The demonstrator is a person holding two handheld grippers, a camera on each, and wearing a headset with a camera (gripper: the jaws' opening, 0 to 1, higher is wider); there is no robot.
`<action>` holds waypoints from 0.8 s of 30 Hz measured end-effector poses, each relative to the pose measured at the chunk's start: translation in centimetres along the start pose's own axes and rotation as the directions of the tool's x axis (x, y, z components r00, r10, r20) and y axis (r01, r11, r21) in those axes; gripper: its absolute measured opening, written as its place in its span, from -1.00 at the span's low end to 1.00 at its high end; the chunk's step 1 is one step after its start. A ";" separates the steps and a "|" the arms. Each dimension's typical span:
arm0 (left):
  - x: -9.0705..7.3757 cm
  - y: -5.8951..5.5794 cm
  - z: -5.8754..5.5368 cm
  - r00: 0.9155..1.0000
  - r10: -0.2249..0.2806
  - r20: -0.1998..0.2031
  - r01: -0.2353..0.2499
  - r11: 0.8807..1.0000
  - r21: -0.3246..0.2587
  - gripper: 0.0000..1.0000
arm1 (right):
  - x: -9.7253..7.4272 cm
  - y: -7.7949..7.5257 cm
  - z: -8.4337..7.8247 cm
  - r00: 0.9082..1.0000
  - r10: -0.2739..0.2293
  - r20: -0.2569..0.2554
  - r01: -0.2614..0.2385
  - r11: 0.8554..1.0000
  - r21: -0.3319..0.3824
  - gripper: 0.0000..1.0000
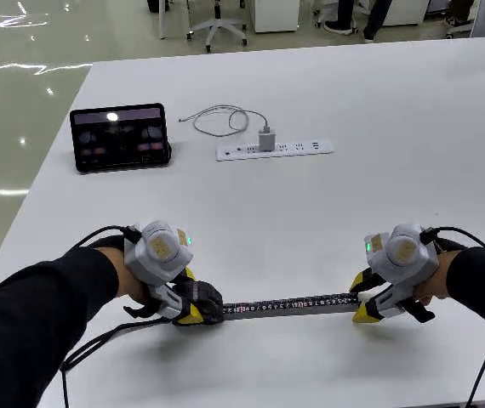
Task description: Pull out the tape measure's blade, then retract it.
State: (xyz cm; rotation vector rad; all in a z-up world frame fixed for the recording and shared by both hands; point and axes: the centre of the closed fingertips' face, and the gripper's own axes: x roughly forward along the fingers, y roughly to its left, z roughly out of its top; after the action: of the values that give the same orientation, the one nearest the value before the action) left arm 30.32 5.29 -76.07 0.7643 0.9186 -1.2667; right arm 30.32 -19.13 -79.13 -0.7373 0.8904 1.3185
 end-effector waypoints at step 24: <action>-1.7 -0.4 -3.4 1.000 0.006 -0.020 -0.009 0.988 -0.153 0.24 | -1.0 0.4 0.2 0.999 -0.030 0.015 0.030 0.999 0.033 -0.02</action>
State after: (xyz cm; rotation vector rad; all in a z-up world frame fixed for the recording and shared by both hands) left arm 29.31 9.01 -76.10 0.6592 1.0153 -1.1695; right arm 29.96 -19.38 -78.15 -0.7119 0.8836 1.2786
